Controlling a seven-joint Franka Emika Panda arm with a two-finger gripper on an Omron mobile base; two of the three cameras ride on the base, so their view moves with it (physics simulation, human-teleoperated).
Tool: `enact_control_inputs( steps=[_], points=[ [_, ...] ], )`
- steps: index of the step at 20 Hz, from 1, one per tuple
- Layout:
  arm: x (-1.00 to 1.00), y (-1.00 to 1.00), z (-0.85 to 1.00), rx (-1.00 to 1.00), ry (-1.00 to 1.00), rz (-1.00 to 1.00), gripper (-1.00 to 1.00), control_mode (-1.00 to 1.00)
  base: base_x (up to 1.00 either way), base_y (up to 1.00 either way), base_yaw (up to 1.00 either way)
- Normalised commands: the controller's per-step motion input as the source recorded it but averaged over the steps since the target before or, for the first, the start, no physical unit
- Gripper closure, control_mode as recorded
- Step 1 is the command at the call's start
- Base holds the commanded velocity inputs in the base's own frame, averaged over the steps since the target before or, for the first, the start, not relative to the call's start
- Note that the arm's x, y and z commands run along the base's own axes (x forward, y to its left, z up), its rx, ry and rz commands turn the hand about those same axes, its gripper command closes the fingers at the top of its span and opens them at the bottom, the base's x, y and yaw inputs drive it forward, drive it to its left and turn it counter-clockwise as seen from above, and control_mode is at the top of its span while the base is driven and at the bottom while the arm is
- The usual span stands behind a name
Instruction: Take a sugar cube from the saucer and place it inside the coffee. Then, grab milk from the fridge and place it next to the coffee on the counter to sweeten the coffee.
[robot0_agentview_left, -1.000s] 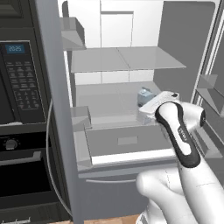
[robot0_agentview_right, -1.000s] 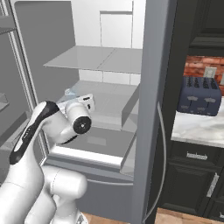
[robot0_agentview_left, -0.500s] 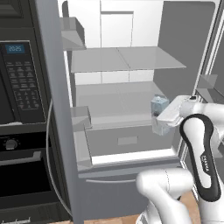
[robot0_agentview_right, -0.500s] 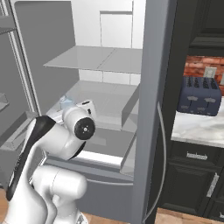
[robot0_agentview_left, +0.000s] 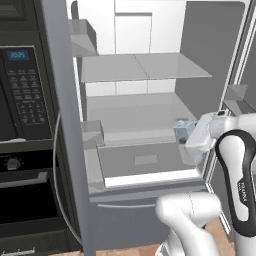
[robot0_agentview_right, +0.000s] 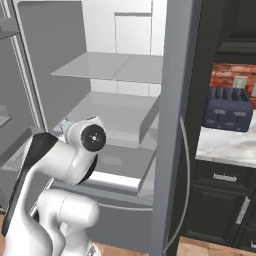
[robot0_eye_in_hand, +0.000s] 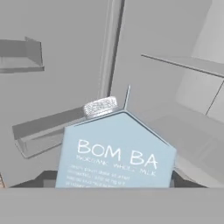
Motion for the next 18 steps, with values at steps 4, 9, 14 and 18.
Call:
enact_control_inputs(
  steps=[4, 9, 14, 18],
  points=[
    [0.0, 0.0, 0.0, 0.0, 0.0, 0.0, 1.0, 1.0, -1.0, 0.07, 0.0],
    [0.0, 0.0, 0.0, 0.0, 0.0, 0.0, 1.0, 1.0, -1.0, 0.48, 0.06],
    [0.0, 0.0, 0.0, 0.0, 0.0, 0.0, 1.0, 1.0, -1.0, 0.45, 0.29],
    [0.0, 0.0, 0.0, 0.0, 0.0, 0.0, 1.0, 1.0, -0.8, 0.49, 0.59]
  ],
)
